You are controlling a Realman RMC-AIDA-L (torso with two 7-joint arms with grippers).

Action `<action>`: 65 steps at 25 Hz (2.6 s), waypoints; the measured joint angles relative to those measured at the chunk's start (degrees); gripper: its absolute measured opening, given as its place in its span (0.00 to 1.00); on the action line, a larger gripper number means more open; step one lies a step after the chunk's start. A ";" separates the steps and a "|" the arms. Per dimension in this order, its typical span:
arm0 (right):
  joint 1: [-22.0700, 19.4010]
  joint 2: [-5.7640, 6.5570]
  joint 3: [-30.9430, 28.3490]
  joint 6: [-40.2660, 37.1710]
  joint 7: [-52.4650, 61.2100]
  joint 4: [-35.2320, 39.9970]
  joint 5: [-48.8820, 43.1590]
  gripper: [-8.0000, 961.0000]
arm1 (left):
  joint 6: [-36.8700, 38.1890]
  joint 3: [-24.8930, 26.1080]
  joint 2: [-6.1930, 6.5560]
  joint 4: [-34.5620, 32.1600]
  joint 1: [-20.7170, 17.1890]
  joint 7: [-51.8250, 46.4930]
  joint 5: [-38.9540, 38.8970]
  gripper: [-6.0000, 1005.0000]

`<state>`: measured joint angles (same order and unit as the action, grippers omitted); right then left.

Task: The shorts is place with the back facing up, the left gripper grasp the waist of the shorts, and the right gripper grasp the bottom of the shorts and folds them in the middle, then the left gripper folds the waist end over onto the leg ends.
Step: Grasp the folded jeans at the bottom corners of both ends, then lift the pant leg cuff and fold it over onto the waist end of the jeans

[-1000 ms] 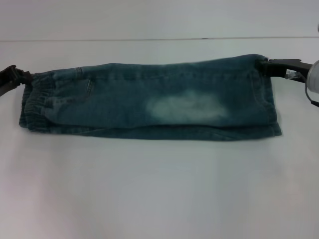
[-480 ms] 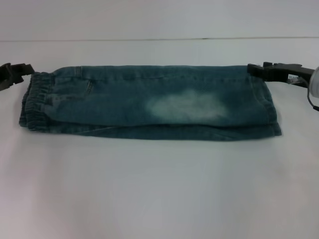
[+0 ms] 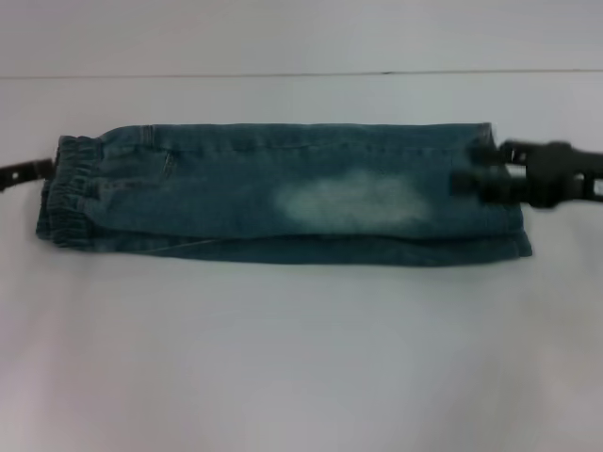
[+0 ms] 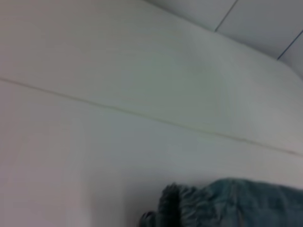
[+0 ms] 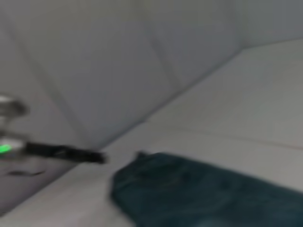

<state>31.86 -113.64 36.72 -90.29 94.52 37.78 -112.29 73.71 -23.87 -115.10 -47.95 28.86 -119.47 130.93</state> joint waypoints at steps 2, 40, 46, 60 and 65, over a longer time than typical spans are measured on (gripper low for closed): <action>-0.30 0.39 0.30 -6.24 -0.07 0.64 -0.81 0.87 | -0.26 -0.06 0.01 -0.15 -0.24 1.04 2.05 0.76; -1.30 -1.15 0.37 -11.22 -0.01 -0.57 -4.13 0.92 | -7.49 -14.52 -2.03 -1.54 0.81 5.18 5.14 0.83; -1.30 -1.26 0.38 -10.36 -0.14 -0.67 -4.25 0.92 | -6.39 -14.58 -2.18 -1.97 0.67 5.39 5.10 0.61; -1.06 -1.41 0.45 -8.80 -0.34 -1.42 -4.49 0.91 | -1.01 -14.63 -2.66 -5.57 0.81 5.46 5.12 0.15; -0.57 -2.07 1.04 -6.46 -0.56 -1.44 -4.52 0.90 | 5.58 -14.52 -2.75 -9.39 1.28 4.89 4.47 0.12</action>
<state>31.28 -115.71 37.75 -96.75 93.96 36.34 -116.81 79.29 -38.39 -117.85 -57.34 30.15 -114.58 135.39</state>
